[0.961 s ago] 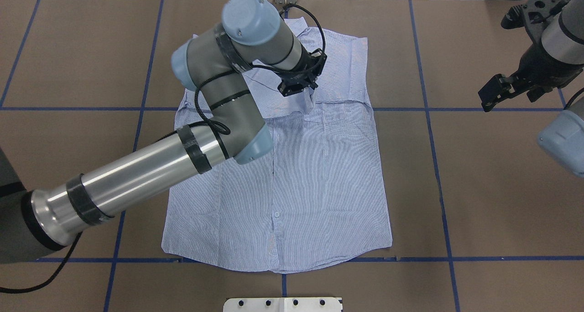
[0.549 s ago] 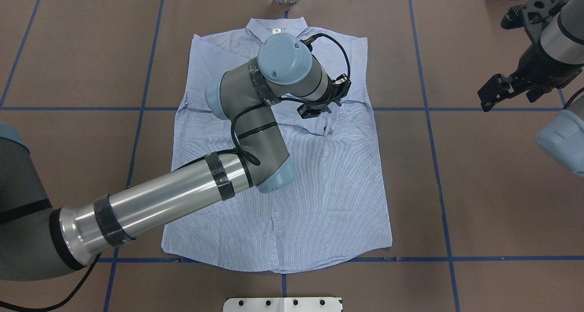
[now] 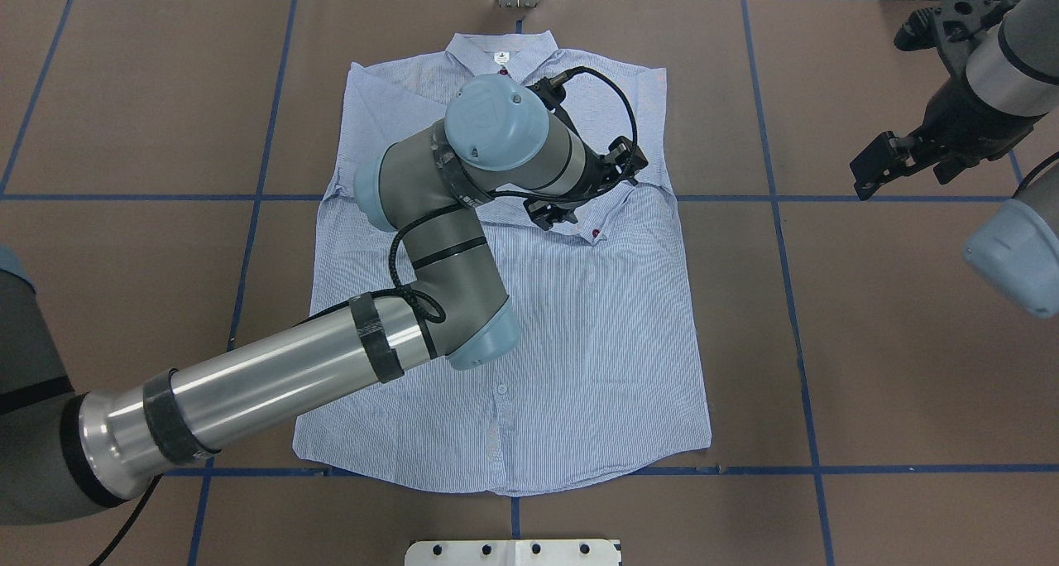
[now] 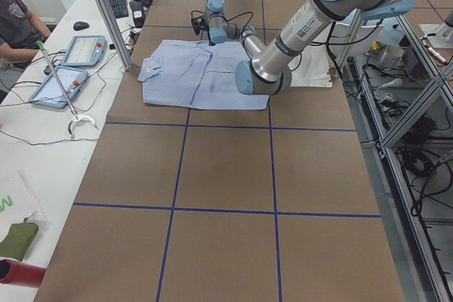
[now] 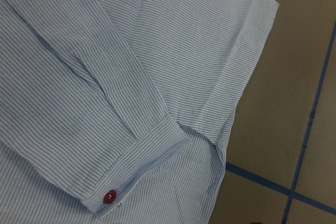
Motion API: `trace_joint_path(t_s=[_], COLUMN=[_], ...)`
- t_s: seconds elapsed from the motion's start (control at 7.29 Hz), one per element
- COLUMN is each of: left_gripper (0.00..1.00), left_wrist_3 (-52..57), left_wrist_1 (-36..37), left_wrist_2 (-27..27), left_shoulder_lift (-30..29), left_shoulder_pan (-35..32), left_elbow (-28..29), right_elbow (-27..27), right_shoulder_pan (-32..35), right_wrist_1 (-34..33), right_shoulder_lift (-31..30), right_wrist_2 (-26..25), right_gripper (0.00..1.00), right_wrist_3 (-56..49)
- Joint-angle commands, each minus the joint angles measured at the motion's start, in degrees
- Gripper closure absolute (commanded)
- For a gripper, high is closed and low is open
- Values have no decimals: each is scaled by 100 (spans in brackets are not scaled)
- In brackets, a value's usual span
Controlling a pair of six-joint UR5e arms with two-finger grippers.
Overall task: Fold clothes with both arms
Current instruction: 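Lay the sleeve on the chest and open the left gripper, drawing back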
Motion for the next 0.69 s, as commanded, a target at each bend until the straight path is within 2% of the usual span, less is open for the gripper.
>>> trace_joint_path(t_s=[0.0,0.27,0.41,0.55], left_gripper=[1,1,1,1], left_wrist_3=[609,1040,1399,1672], left_wrist_1=[815,1649,2246,2487], left_wrist_2=[-6,-6,-6,2], left_shoulder_lift=[841,1580,1949,2353], left_shoulder_pan=[-77,-235,-262,-279], left_elbow=[-1322,-2562,-3325,-3942], right_elbow=[30,153,188,215], right_shoulder_pan=[-530,-1487,-1971,-2350], right_wrist_1=[1019,2330,2893,3586], right_shoulder_lift=[-76,-566,-960,-1390], right_wrist_2=[-90,-922,-1196,-1268], right_gripper=[0,0,0,0], right_wrist_3=[1461,2819,3225,3394])
